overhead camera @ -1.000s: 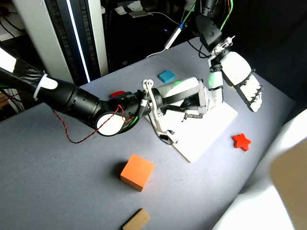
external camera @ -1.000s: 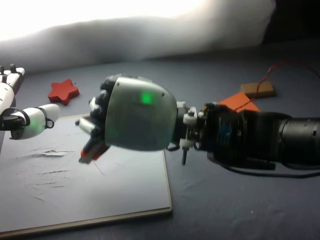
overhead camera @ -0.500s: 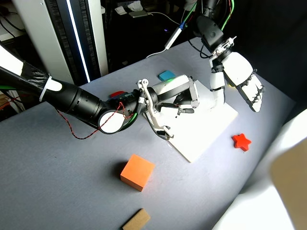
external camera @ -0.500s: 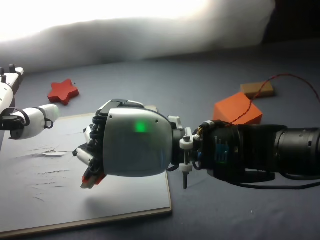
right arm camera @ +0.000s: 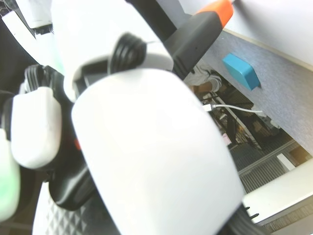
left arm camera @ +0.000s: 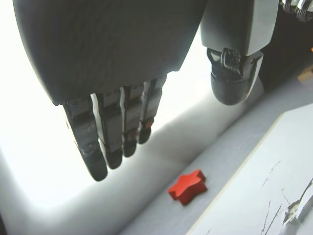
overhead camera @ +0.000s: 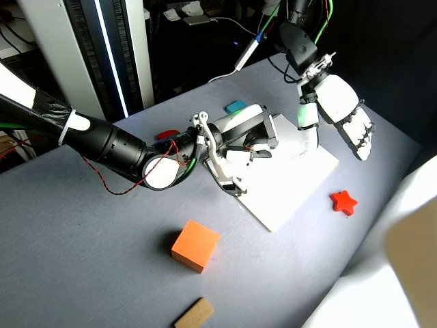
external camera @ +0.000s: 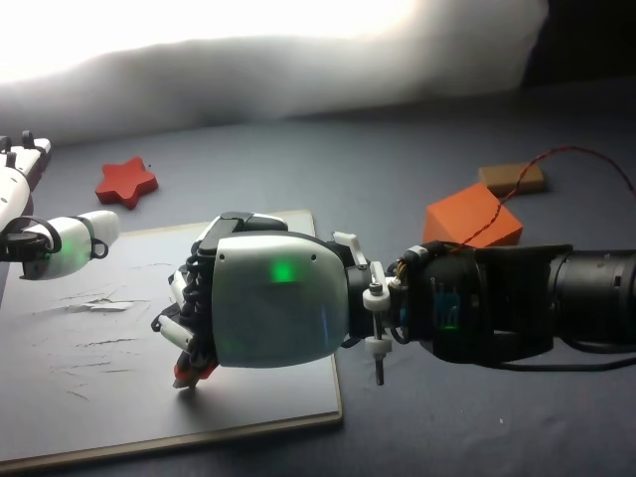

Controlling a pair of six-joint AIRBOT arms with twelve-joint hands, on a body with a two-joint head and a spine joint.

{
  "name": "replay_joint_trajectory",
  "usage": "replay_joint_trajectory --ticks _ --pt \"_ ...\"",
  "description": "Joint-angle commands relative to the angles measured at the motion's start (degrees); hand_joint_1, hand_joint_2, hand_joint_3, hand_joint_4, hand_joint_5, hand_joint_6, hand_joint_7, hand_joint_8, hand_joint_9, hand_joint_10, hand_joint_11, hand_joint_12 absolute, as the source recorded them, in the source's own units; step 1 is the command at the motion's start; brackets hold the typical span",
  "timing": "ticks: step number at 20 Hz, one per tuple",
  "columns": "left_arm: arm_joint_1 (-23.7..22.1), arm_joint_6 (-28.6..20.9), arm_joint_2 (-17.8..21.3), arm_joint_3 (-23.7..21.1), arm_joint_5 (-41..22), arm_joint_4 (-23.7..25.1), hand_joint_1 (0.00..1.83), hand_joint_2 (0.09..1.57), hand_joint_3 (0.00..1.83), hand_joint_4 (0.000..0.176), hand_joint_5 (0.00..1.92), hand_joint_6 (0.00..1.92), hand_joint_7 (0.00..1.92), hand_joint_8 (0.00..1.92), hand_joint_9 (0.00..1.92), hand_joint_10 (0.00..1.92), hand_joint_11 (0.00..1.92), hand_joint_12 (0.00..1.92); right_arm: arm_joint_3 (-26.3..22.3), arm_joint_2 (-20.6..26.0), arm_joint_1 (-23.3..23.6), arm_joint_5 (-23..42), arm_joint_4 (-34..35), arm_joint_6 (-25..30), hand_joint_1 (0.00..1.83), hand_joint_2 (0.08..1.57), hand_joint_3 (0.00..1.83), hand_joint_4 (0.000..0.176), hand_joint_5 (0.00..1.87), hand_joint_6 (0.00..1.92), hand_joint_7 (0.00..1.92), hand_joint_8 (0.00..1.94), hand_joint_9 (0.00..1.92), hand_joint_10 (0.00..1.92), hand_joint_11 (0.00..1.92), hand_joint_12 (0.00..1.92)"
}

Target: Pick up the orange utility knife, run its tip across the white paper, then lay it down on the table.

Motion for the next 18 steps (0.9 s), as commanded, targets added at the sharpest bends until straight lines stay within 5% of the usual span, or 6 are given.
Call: replay_joint_trajectory --ticks 1,18 --pt "-0.57 0.06 0.38 0.1 -5.0 3.08 0.02 1.27 0.0 0.0 0.0 0.0 0.1 0.0 0.12 0.01 0.0 0.52 0.23 0.27 -0.22 5.97 1.66 -0.8 1.48 1.29 0.0 0.176 1.31 1.92 1.52 1.94 1.64 1.92 1.73 1.92" --pt "-0.51 0.06 0.25 -0.27 -4.99 3.09 0.0 1.27 0.0 0.0 0.0 0.0 0.07 0.0 0.11 0.0 0.0 0.51 0.06 5.75 -2.5 11.01 -0.46 0.11 1.46 1.29 0.0 0.176 1.33 1.92 1.52 1.94 1.64 1.92 1.72 1.92"
